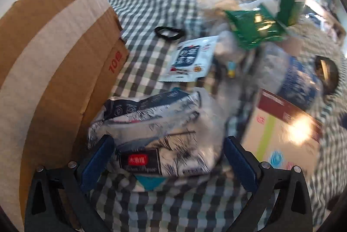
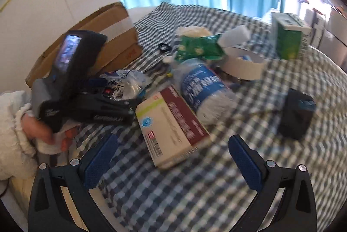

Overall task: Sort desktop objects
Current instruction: 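Grasp the floral tissue pack with the left tool while the right tool grasps the medicine box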

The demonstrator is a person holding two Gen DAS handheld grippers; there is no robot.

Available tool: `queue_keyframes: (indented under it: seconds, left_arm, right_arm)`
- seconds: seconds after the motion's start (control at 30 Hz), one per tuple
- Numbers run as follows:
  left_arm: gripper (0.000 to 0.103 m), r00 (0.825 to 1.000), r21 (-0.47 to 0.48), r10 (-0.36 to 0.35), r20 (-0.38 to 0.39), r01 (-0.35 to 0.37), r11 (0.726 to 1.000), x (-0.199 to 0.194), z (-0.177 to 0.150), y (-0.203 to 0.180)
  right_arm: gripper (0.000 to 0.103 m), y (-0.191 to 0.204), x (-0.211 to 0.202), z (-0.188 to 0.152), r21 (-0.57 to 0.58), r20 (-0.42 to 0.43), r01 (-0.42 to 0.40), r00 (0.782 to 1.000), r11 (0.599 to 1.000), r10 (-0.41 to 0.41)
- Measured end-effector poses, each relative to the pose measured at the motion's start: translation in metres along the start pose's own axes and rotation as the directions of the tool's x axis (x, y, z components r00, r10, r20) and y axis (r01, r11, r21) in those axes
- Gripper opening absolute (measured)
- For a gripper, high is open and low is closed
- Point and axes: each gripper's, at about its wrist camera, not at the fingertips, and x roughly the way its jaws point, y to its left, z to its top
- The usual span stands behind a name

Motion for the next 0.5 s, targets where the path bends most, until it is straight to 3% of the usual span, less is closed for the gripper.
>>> queue_keyframes:
  seconds: [0.07,0.1,0.2,0.27,0.4,0.43,0.47,0.5]
  left_arm:
    - [0.089,1.0,0.032,0.011,-0.005,-0.011,0.999,-0.001,-0.005,-0.001]
    - [0.087,1.0,0.04,0.009,-0.007,-0.009,0.999,-0.001,-0.006,0.0]
    - [0.075,0.999,0.019,-0.049,-0.017,0.049,0.999,-0.004,-0.005,0.008]
    - [0.06,0.997,0.012,-0.074,-0.008,0.074,0.997,-0.009,-0.003,0.011]
    - [0.039,0.995,0.033,-0.101,-0.002,0.101,0.994,-0.016,-0.002,0.008]
    - [0.036,0.995,0.043,-0.104,-0.001,0.104,0.994,-0.014,-0.003,0.008]
    - [0.035,0.994,0.049,-0.106,0.0,0.106,0.993,-0.016,-0.005,0.007]
    - [0.034,0.994,0.048,-0.111,0.0,0.111,0.993,-0.017,-0.006,0.008]
  right_arm:
    - [0.103,0.005,0.019,0.005,-0.046,-0.043,-0.01,0.999,0.999,0.008]
    - [0.103,0.008,0.03,0.006,-0.079,-0.066,-0.008,0.998,0.997,0.002]
    - [0.103,0.015,0.04,0.01,-0.155,-0.051,0.035,0.998,0.987,-0.043]
    - [0.103,0.015,0.049,0.012,-0.153,-0.058,0.043,0.997,0.987,-0.053]
    - [0.103,0.007,0.08,0.011,-0.11,-0.18,0.06,0.981,0.992,-0.079]
    - [0.1,0.01,0.083,0.009,-0.11,-0.193,0.065,0.978,0.992,-0.085]
    - [0.089,0.012,0.082,0.007,-0.111,-0.187,0.078,0.977,0.991,-0.098]
    - [0.089,0.014,0.08,0.006,-0.1,-0.173,0.092,0.979,0.991,-0.108]
